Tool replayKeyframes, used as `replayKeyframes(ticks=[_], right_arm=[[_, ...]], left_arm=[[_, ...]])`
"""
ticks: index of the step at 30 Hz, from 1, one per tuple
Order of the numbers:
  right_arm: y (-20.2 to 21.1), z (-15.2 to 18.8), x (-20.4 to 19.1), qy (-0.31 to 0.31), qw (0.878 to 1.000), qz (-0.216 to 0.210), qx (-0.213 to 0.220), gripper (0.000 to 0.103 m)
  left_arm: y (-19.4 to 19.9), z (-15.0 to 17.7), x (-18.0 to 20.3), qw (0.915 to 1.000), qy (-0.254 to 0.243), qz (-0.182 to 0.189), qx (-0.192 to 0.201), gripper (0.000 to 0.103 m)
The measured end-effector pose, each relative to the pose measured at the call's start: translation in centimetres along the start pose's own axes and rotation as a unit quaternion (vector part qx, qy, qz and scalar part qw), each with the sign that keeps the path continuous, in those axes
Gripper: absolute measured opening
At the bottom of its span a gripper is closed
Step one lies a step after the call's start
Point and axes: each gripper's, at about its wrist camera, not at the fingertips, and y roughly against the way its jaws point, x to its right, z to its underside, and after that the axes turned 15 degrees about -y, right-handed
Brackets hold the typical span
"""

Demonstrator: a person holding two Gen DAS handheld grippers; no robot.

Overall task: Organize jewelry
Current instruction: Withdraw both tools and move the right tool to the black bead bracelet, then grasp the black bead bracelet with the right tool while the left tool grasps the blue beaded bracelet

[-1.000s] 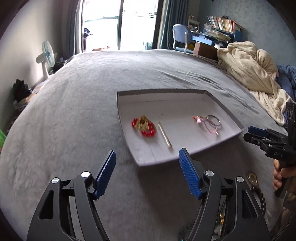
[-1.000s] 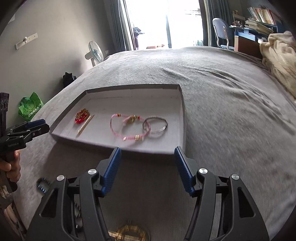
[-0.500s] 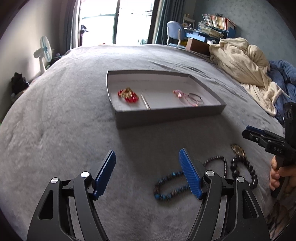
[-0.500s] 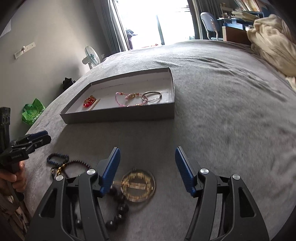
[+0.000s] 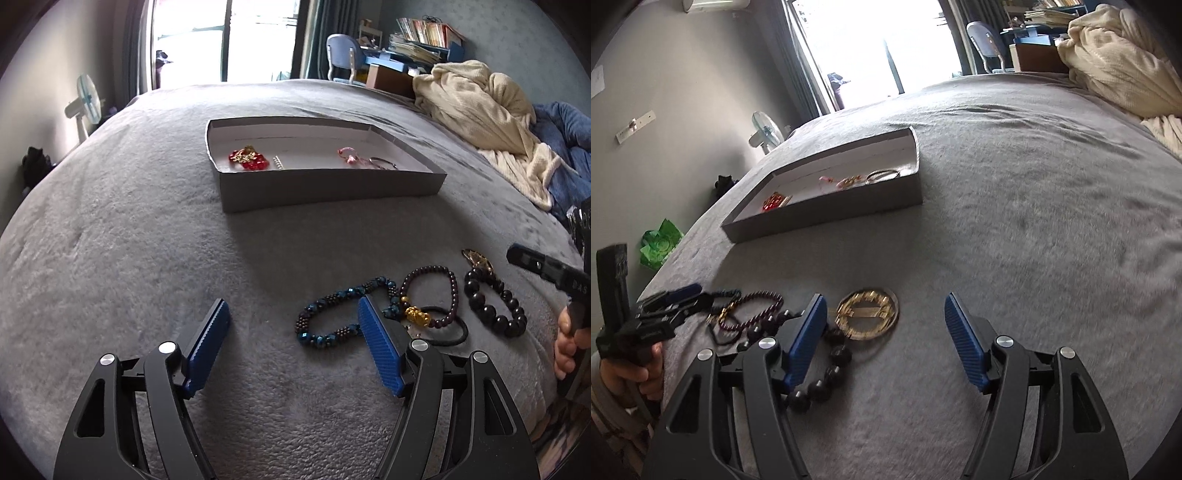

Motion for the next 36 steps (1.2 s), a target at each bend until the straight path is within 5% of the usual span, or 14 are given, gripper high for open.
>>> replayKeyframes(ticks=[10, 19, 25, 36], right_arm=[[-0.3, 1.9, -1.1, 0.017, 0.999, -0.004, -0.027, 0.064], [-1.2, 2.6, -1.5, 0.027, 0.998, 0.005, -0.052, 0.052], [-1.7, 3.1, -2.0, 0.034, 0.997, -0.008, -0.071, 0.031], [-2.7, 2.5, -1.9, 0.011, 0.996, -0.022, -0.089, 0.03]], left_arm=[[-0.1, -0.1, 0.1, 0.9999, -0.002, 0.016, 0.003, 0.061], [-0.9, -0.4, 0.7, 0.9995, -0.019, 0.023, -0.013, 0.052], [-1.3, -0.6, 0.9, 0.9991, -0.027, 0.026, -0.022, 0.05], [-2.6, -1.4, 1.1, 0.9975, -0.046, 0.036, -0.039, 0.042]])
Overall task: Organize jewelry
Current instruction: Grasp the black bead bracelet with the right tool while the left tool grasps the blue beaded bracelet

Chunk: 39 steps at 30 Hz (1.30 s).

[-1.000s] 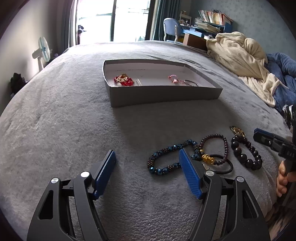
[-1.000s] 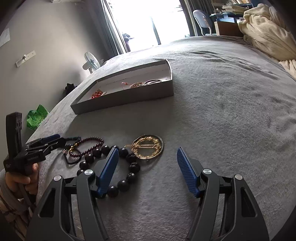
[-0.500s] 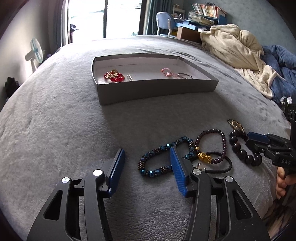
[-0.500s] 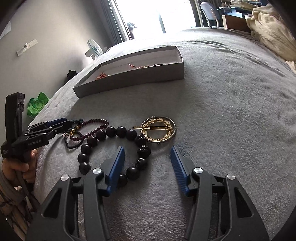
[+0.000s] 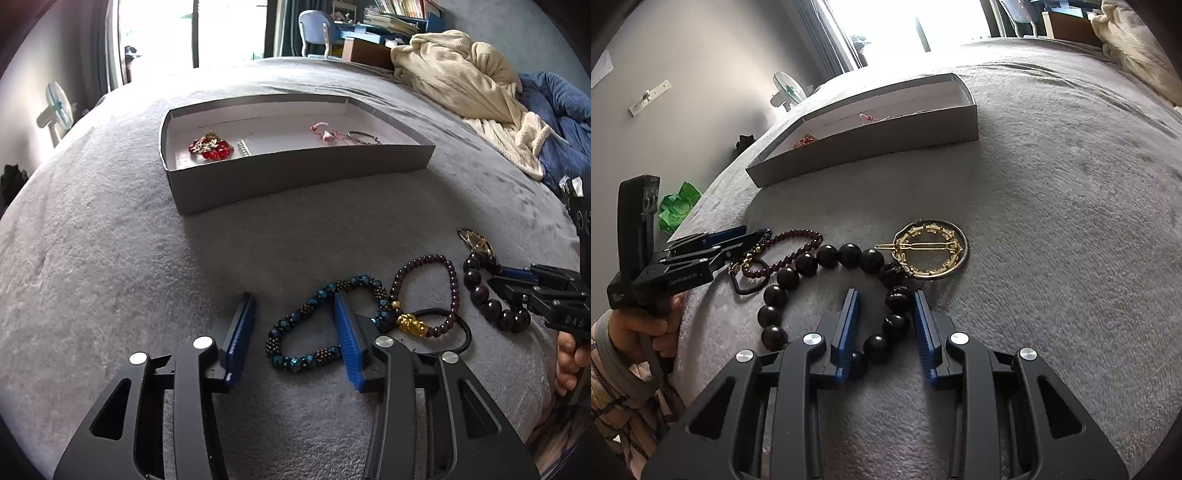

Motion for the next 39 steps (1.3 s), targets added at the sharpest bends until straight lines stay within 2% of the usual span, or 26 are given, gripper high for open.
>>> replayKeyframes(ticks=[4, 6, 12, 17, 23, 30, 39], right_arm=[[0.1, 0.1, 0.0, 0.002, 1.0, 0.0, 0.002, 0.029], [0.1, 0.2, -0.2, 0.006, 1.0, 0.003, 0.005, 0.029], [0.5, 0.5, -0.7, 0.026, 0.999, 0.004, 0.019, 0.017], [0.9, 0.4, -1.1, 0.036, 0.999, -0.008, 0.027, 0.015], [2.1, -0.1, -2.3, 0.045, 0.998, -0.033, 0.042, 0.015], [3.8, -1.6, -3.5, 0.051, 0.996, -0.048, 0.064, 0.015], [4.8, -4.2, -4.6, 0.06, 0.994, -0.051, 0.08, 0.015]], left_arm=[[0.3, 0.2, 0.2, 1.0, -0.002, -0.003, 0.001, 0.035], [0.6, 0.3, 0.2, 1.0, -0.001, -0.004, 0.004, 0.029], [1.3, 0.9, 0.0, 0.9999, 0.007, 0.0, 0.014, 0.009], [2.0, 0.9, 0.1, 0.9997, 0.007, 0.006, 0.022, 0.008], [3.8, 0.0, 0.3, 0.9987, 0.003, 0.009, 0.051, 0.008], [6.5, -1.9, 0.0, 0.9959, 0.001, -0.001, 0.09, 0.008], [8.8, -3.8, -1.2, 0.993, 0.008, -0.022, 0.116, 0.008]])
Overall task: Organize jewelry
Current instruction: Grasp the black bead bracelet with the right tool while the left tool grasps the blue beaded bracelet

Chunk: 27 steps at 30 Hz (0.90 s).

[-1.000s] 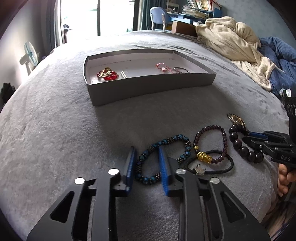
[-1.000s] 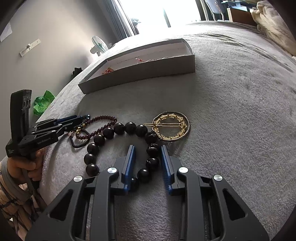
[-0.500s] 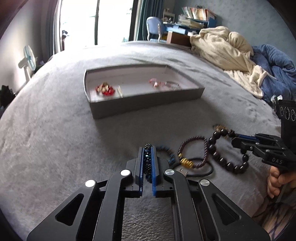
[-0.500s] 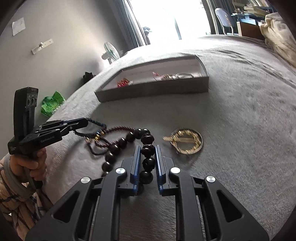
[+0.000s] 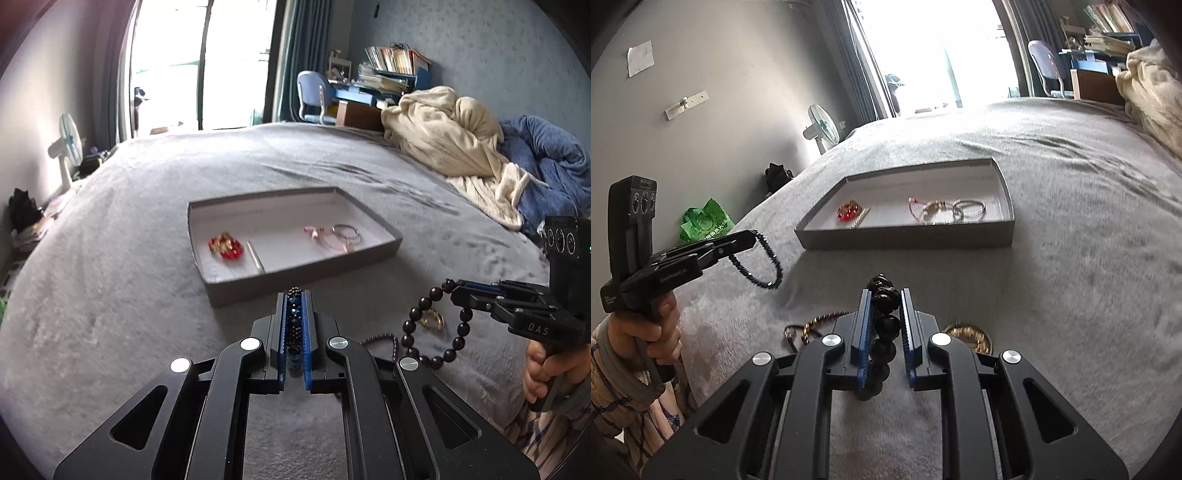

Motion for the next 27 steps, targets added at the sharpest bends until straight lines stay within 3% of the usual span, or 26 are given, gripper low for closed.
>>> replayKeyframes(ticks=[27], right_arm=[[-1.1, -7.4, -2.0, 0.023, 0.999, 0.003, 0.032, 0.015]], left_arm=[[-1.8, -3.4, -2.2, 0.9997, 0.02, 0.008, 0.011, 0.008]])
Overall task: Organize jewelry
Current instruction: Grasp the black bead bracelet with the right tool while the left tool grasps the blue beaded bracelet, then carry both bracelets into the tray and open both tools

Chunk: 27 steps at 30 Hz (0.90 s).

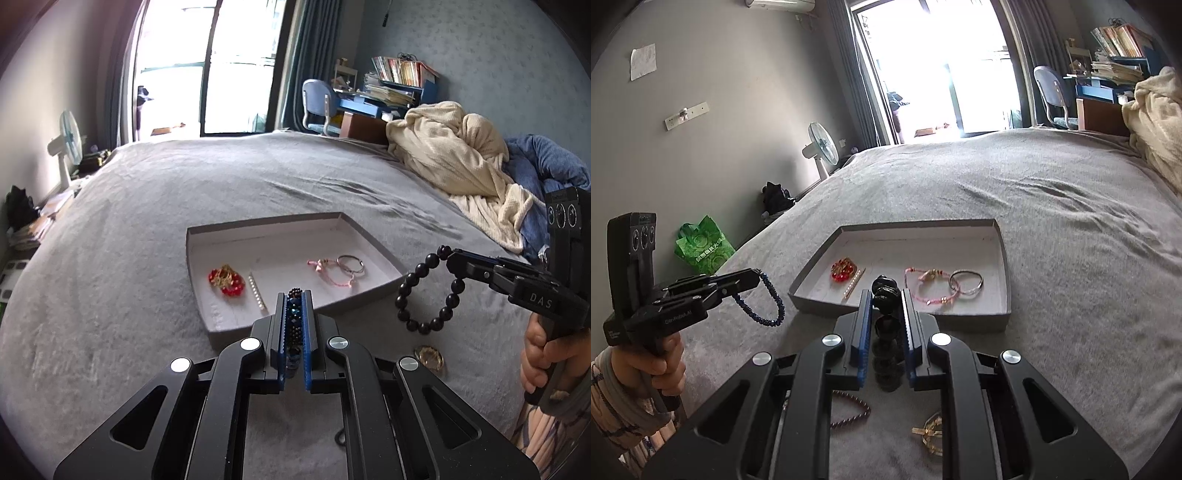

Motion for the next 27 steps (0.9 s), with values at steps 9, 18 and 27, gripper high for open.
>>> replayKeyframes(ticks=[9, 18, 27], right_arm=[[-1.6, -2.8, -0.4, 0.008, 1.0, 0.005, 0.006, 0.015], [-5.1, -5.2, -0.4, 0.01, 1.0, 0.01, -0.008, 0.015], [-9.4, -4.4, -1.3, 0.005, 0.999, 0.003, -0.04, 0.015]], left_arm=[[-2.2, -3.1, -0.5, 0.9999, 0.0, 0.014, 0.004, 0.008], [-5.8, -5.3, -1.3, 0.9995, 0.017, 0.026, -0.006, 0.008], [-9.9, -4.5, -1.0, 0.9983, 0.022, 0.035, -0.041, 0.008]])
